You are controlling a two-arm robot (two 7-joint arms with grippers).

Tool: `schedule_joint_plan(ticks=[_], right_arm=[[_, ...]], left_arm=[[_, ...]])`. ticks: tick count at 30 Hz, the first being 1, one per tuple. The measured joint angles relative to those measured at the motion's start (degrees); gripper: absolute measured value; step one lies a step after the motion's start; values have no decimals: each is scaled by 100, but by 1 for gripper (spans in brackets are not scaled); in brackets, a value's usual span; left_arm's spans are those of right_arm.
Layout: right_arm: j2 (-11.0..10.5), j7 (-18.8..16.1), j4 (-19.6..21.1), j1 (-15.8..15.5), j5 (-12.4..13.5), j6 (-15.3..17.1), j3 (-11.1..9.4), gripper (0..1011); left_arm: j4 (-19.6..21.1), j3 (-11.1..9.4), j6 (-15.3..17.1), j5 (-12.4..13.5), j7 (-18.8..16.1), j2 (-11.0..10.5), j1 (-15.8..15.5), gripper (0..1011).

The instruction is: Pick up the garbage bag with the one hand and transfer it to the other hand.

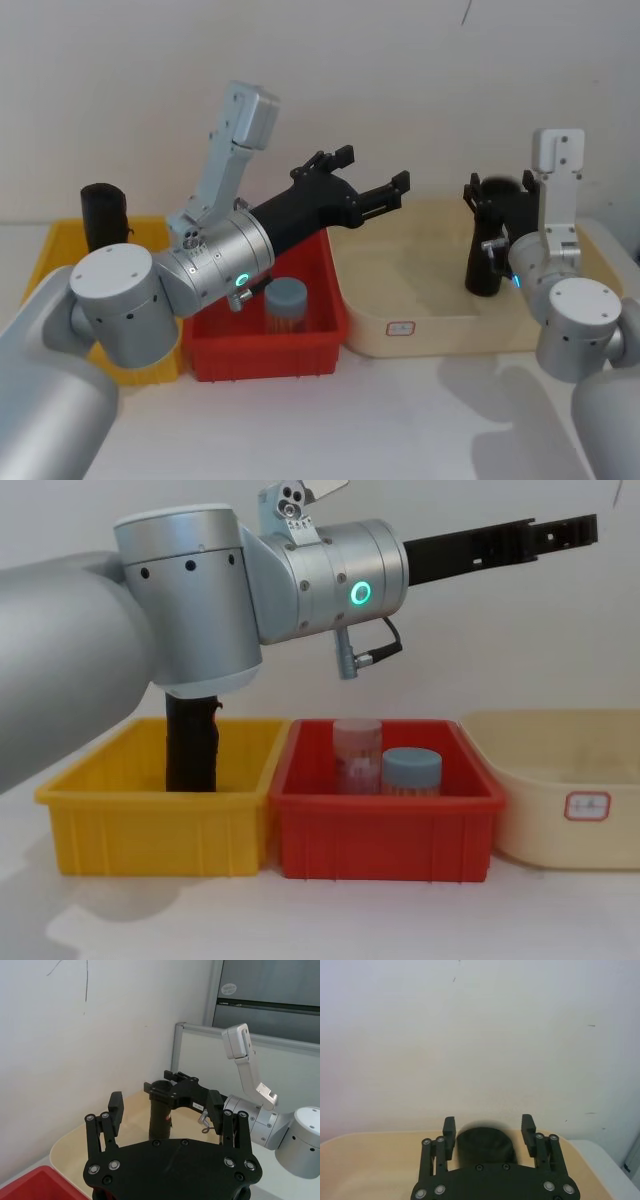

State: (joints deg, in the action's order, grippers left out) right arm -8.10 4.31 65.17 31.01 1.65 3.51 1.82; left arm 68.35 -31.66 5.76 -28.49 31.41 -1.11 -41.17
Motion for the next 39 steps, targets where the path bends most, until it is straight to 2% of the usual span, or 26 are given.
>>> schedule_joint_plan(ticks=[2, 3, 9, 26, 34, 39], right_arm=[[-28, -45, 26, -25, 0, 14, -21, 823], [-36, -53, 39, -35, 0, 16, -26, 882], [-89, -158, 241, -139, 0, 48, -76, 1001], [-137, -381, 1066, -514, 24, 21, -199, 1000], [-162, -546, 1441, -745, 36, 101, -203, 1000], [-173, -653, 1645, -898, 36, 172, -186, 1000]], left_arm=[[0, 0, 0, 0, 0, 0, 0, 1001], [0, 0, 0, 0, 0, 0, 0, 1001], [0, 0, 0, 0, 0, 0, 0, 1001], [35, -1, -5, 2, -16, -16, 18, 1002], [392, 50, -71, 103, -301, -174, 195, 1001], [801, 138, -113, 218, -571, -365, 403, 1001]])
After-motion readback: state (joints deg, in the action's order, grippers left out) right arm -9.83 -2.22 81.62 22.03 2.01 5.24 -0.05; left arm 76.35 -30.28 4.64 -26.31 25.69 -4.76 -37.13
